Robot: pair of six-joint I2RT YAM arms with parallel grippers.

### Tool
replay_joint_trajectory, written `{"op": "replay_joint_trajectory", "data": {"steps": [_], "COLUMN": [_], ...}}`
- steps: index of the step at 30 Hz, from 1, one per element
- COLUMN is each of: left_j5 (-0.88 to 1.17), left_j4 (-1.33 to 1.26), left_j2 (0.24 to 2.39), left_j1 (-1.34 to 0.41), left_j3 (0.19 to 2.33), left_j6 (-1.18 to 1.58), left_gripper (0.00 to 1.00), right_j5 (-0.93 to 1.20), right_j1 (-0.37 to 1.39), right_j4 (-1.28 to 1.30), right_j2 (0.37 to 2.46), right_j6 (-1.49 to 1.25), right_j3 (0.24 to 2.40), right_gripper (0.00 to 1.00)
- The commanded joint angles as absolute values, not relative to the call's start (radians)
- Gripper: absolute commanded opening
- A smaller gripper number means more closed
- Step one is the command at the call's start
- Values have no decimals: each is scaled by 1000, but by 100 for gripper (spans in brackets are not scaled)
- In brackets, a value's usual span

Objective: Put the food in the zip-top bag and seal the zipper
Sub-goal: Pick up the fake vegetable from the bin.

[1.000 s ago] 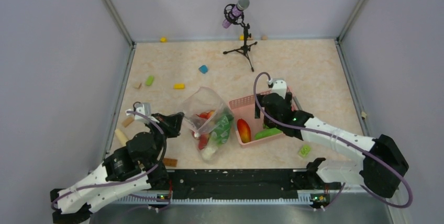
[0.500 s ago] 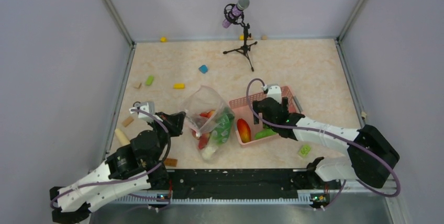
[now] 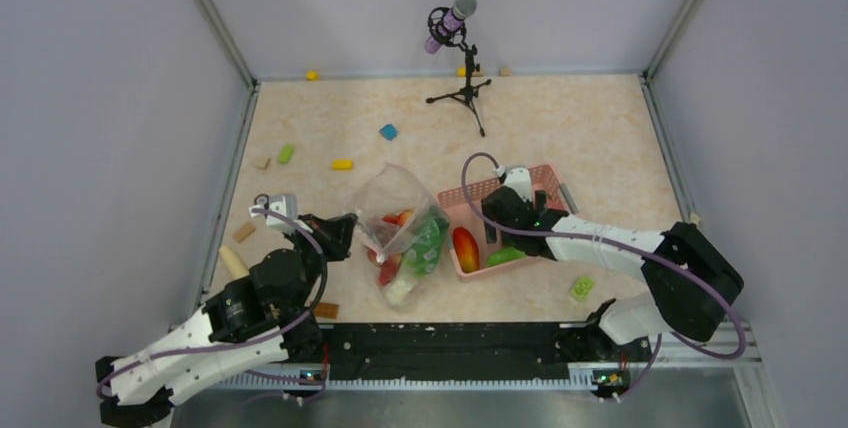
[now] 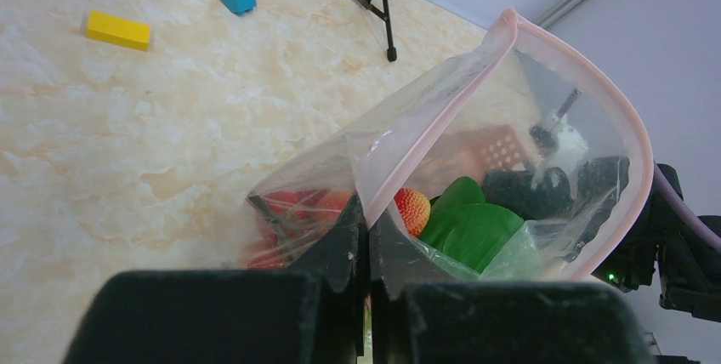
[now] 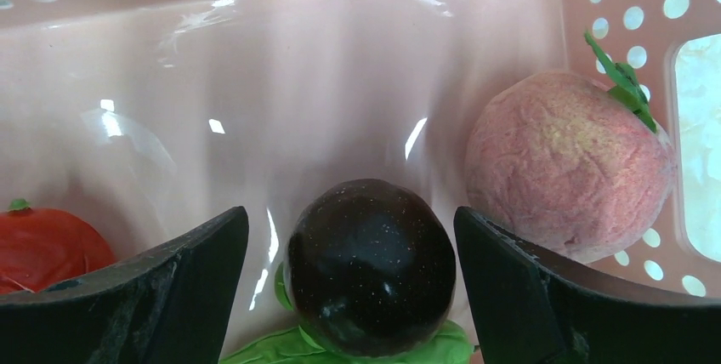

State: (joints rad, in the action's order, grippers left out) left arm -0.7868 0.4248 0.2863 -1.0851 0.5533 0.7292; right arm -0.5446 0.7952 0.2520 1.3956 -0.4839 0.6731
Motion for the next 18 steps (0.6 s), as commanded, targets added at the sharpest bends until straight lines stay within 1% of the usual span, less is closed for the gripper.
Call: {"op": "replay_joint_trajectory", "data": {"steps": [1,9,11,13,18], "left_j5": [-767,-765,-756,-744,-724], "left_j4": [380,378,372,364,361], "left_j2": [295,302,303,304,312], "left_j1": [-1080,-1081,-1080,-1080,-1081], "left_j3": [547,544,542,539,541], "left_j6": [710,716,715,716,714], "left_gripper": [0,0,0,0,0], "right_j5": [-540,-537,-541,-551,-566], "right_j1": [792,792,792,792,792], "right_j4": [289,294,295,294,286], "right_j2": [1409,1414,1414,1413,1399], "right_j6": [-510,-514,-513,-513,-514], "right_j3": [729,735,736,735,729], "right_gripper": [87,76,72,70,59]}}
